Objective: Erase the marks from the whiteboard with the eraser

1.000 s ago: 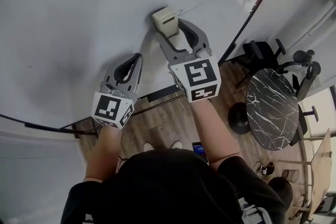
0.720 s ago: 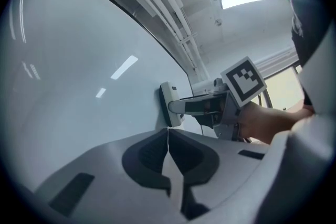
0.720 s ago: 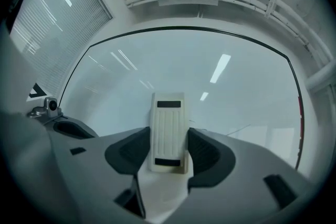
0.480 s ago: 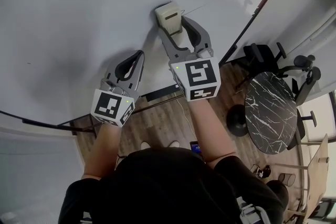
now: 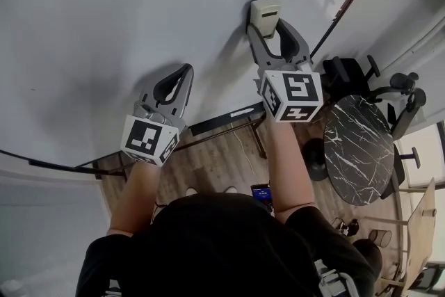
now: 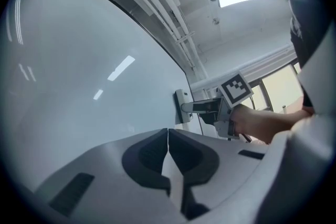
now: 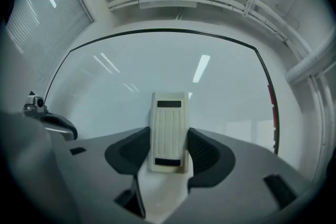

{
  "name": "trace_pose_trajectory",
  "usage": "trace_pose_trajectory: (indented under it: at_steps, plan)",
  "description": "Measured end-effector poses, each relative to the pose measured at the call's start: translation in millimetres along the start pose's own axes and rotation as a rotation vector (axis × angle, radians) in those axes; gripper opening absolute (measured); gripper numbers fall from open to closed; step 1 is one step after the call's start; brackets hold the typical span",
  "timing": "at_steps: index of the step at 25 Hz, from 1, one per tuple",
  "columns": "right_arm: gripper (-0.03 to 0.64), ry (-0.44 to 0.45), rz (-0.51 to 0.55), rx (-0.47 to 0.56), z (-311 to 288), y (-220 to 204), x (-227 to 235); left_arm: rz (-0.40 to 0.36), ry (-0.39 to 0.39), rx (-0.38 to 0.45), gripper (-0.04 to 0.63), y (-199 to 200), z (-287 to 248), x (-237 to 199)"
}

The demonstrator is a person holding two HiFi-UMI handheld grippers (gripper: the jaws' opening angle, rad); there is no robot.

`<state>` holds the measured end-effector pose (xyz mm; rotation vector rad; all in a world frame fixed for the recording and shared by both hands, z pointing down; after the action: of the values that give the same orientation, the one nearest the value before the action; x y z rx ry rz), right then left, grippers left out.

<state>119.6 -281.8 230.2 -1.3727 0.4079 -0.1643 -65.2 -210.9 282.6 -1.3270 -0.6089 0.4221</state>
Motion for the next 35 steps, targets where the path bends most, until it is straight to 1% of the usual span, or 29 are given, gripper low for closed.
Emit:
trace_pose_trajectory:
  at_steps: [4,8,12,16,22,26,30,35]
  plan:
    - [0.225,-0.065,-0.041,-0.015,2.8,-10.8,43.8,0.000,-0.010,-0.003,0.008,0.3,-8.4,1.8]
    - [0.225,-0.111,-0.059,-0.027,6.3,-19.9,71.8,0.000,-0.016,-0.005,0.008,-2.1,-13.1,4.7]
    - [0.225,-0.128,-0.062,-0.039,7.9,-23.7,83.2,0.003,-0.013,-0.008,0.008,-2.1,-13.2,5.4]
    - [0.224,-0.133,-0.072,-0.051,14.7,-22.3,82.9,0.000,-0.004,-0.001,0.008,2.6,-7.6,3.5]
    - [0.222,-0.026,-0.105,0.003,34.2,-4.1,36.2,-0.016,0.023,0.010,0.008,8.5,5.1,-4.5]
    - [0.224,0.044,-0.066,0.025,37.0,13.3,-13.0,-0.030,0.040,0.018,0.008,13.8,16.9,-10.8]
    - [0.224,0.085,-0.022,0.031,31.8,21.1,-50.5,-0.048,0.047,0.025,0.008,19.6,24.4,-15.3]
    - [0.222,0.127,-0.032,0.028,22.3,22.2,-82.5,-0.064,0.056,0.034,0.008,26.1,32.2,-24.1]
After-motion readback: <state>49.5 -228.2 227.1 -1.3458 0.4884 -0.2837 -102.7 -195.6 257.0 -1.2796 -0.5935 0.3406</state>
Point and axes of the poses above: the fingertips, and each gripper's own axes: z backward along the fingers, x to its right, y out of its top, the point moved 4 cm from there along z, backward along the fingers, and after that the axes turned 1 degree about x, right-handed, at the moved point
